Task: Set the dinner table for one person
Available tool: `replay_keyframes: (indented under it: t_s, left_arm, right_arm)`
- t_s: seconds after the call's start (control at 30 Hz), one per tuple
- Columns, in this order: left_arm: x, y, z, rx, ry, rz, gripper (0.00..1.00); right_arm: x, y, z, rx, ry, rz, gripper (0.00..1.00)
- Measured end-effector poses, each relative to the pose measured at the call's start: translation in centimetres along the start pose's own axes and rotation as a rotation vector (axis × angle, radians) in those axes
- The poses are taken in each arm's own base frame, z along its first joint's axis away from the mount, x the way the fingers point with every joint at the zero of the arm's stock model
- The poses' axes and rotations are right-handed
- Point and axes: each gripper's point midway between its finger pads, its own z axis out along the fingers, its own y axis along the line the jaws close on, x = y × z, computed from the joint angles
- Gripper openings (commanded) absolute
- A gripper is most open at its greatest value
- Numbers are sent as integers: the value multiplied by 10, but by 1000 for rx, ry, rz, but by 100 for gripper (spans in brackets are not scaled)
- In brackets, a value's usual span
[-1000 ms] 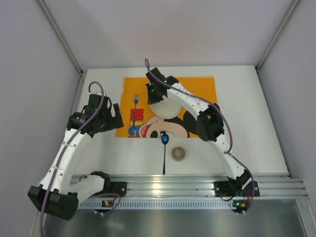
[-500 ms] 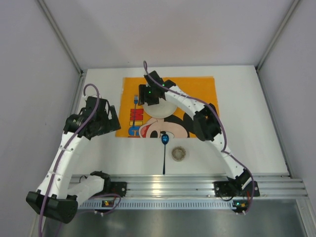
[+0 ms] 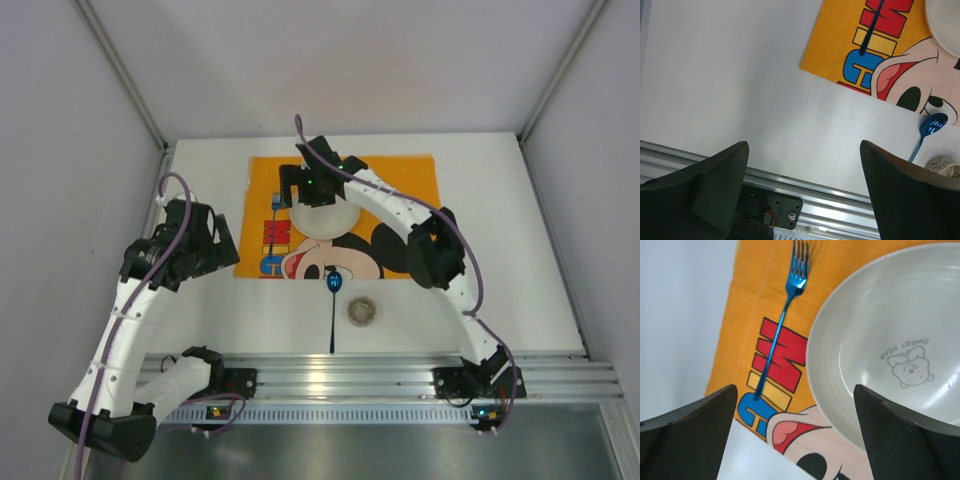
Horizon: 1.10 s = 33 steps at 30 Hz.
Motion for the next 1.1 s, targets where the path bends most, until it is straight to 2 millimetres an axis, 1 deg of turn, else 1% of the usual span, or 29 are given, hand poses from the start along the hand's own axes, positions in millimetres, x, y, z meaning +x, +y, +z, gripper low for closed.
replay_keyframes:
  t_s: [0.1, 0.23, 0.3, 0.4, 0.47, 0.57, 0.63, 0.7, 0.73, 0.8, 0.83, 0.9, 0.93, 0.97, 1.03, 1.07, 1.1]
  left_arm:
    - [0, 0, -1, 2, -2, -1, 98]
    - [0, 0, -2, 7, -7, -3, 98]
    - [-1, 0, -3, 12, -11, -3, 98]
    - [-2, -1, -4, 17, -19, -2, 98]
    - [-3, -2, -3, 26, -25, 0, 98]
    - [0, -5, 2, 42, -25, 3, 98]
    - [4, -7, 6, 53, -14, 8, 98]
    - [8, -9, 12, 64, -3, 15, 98]
    - [11, -11, 14, 71, 5, 21, 98]
    - [14, -13, 17, 83, 18, 30, 98]
    - [15, -15, 19, 93, 22, 34, 98]
    - [13, -19, 21, 108, 23, 42, 98]
    - [12, -21, 22, 117, 24, 47, 98]
    - [12, -24, 23, 124, 27, 53, 98]
    - [12, -27, 26, 133, 35, 61, 98]
    - [12, -28, 27, 138, 37, 65, 98]
    - [11, -30, 27, 146, 37, 68, 98]
  right_arm:
    - [-16, 11, -35, -17, -52, -15, 100]
    - [-37, 26, -90, -39, -140, -37, 100]
    - [-42, 29, -116, -41, -180, -50, 100]
    - [-42, 28, -150, -31, -219, -67, 100]
    - [-34, 23, -168, -22, -226, -76, 100]
    - [-8, 10, -185, 6, -197, -76, 100]
    - [17, -2, -193, 25, -162, -72, 100]
    - [50, -16, -195, 46, -109, -56, 100]
    - [70, -24, -195, 62, -70, -45, 98]
    - [108, -36, -191, 88, 7, -25, 95]
    - [130, -42, -187, 103, 55, -15, 92]
    - [164, -48, -180, 122, 133, 0, 89]
    - [183, -50, -177, 130, 178, 9, 86]
    - [197, -53, -175, 138, 211, 17, 85]
    - [216, -57, -174, 159, 257, 38, 83]
    - [222, -59, -173, 168, 270, 51, 82]
    - [225, -62, -173, 178, 274, 64, 77]
